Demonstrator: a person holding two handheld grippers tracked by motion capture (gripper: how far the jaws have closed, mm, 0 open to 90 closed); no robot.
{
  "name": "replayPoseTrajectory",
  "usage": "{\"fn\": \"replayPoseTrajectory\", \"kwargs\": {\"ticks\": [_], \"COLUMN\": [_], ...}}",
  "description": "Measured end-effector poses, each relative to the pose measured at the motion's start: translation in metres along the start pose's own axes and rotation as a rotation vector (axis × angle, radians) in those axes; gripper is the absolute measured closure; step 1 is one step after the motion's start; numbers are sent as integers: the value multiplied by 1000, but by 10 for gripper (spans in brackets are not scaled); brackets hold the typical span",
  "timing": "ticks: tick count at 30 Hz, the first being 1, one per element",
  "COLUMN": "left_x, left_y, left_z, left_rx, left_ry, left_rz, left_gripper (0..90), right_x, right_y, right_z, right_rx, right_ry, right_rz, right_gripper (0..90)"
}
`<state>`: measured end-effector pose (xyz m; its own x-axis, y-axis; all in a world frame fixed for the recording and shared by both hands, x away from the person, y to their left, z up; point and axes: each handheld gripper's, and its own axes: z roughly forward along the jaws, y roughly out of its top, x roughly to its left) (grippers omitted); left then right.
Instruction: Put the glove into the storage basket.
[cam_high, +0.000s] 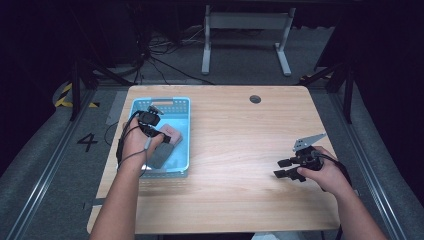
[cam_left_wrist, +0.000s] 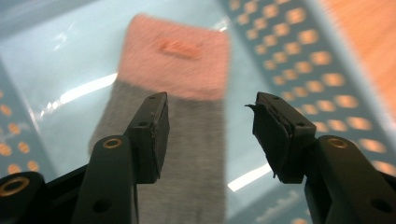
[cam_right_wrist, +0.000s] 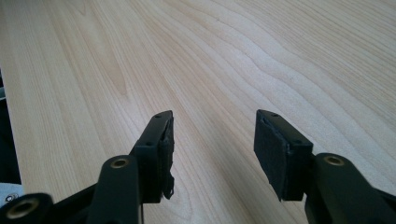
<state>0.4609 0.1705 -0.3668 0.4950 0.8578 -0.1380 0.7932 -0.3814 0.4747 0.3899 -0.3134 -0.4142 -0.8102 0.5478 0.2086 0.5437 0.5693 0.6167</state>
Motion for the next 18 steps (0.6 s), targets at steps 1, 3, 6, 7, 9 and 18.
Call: {"fn": "replayPoseTrajectory", "kwargs": {"ticks": [1, 3, 6, 7, 9, 18], "left_x": [-5, -14, -29, -32, -39, -70], "left_y": [0, 0, -2, -4, -6, -23], "left_z": [-5, -13, -24, -27, -34, -50], "left_rx": [-9, -27, -60, -76, -107, -149], "left_ry": [-4, -15, -40, -56, -109, -185], "left_rz": [15, 46, 89, 104, 121, 216], "left_gripper": [459, 449, 444, 447, 449, 446], "right_x": [-1, -2, -2, -2, -2, -2], "right_y": [0, -1, -2, -3, -4, -7], "right_z": [0, 0, -1, -1, -3, -6], "right_rx": [-2, -2, -1, -2, -6, -9], "right_ry": [0, -3, -9, -10, -10, -19], "right_rz": [-3, -2, 2, 1, 4, 13], "right_gripper": [485, 483, 481, 480, 478, 472]}}
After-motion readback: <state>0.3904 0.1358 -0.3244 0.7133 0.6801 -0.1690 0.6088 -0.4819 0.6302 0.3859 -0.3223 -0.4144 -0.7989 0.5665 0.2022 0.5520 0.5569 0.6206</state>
